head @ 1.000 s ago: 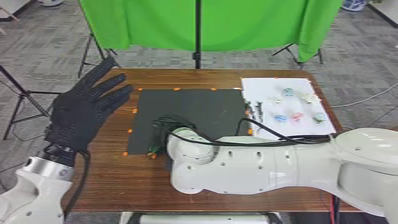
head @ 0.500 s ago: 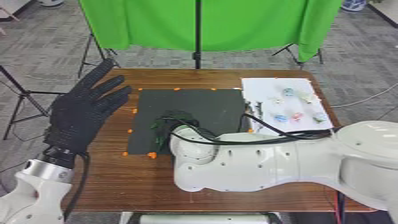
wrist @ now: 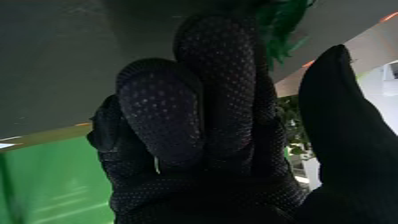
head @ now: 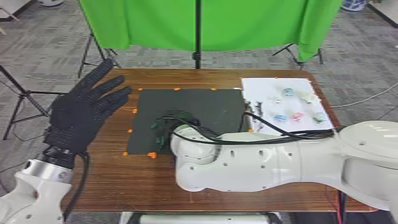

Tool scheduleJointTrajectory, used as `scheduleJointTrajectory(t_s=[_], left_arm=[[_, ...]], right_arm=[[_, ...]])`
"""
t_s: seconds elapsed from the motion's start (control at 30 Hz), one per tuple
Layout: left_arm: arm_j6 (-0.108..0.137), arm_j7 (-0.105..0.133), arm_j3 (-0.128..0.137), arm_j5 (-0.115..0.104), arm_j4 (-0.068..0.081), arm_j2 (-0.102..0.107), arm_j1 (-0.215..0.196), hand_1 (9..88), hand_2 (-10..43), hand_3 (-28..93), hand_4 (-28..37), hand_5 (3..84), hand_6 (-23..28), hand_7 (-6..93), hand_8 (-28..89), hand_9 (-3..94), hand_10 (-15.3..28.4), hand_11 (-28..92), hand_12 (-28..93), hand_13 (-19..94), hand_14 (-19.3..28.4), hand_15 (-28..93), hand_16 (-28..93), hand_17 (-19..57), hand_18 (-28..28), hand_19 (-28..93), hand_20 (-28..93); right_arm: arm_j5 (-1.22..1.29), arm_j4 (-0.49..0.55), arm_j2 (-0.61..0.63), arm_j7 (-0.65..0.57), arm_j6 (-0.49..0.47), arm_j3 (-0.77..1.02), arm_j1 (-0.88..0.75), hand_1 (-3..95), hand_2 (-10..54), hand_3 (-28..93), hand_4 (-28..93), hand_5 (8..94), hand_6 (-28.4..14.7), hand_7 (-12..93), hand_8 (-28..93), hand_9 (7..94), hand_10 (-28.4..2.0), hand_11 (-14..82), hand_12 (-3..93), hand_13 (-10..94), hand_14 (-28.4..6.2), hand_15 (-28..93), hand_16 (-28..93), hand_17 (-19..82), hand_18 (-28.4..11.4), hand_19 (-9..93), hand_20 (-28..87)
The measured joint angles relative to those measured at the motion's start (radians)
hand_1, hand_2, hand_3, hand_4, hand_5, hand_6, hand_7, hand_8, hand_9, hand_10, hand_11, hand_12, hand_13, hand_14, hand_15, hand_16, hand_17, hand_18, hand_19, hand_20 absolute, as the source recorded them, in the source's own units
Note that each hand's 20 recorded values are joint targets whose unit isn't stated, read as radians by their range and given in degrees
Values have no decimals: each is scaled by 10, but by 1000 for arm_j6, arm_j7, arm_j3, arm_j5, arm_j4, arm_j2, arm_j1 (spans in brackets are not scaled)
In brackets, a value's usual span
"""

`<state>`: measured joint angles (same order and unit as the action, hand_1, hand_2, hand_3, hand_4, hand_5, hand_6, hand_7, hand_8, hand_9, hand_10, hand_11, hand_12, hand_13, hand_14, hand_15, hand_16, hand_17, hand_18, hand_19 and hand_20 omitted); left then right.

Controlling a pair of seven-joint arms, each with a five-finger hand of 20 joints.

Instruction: Arrange flowers

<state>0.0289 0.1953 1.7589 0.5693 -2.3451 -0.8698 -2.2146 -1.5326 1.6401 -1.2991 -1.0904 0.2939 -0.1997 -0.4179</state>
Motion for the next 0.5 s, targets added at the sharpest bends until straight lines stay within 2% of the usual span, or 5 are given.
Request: scheduleJointTrajectory(t_s=[0.5], left_arm=[[16,2,2,0,-8,0,-15,227,64,752,-252,249,42,153,-107,216,168,176,132,139,225,278,-1,-187,233,377,90]], right_arm=[[2,23,4,27,-50,21,-10,334,41,626,-281,818,7,133,-124,937,-113,366,190,828,-105,676,185,443,-246,932,348]])
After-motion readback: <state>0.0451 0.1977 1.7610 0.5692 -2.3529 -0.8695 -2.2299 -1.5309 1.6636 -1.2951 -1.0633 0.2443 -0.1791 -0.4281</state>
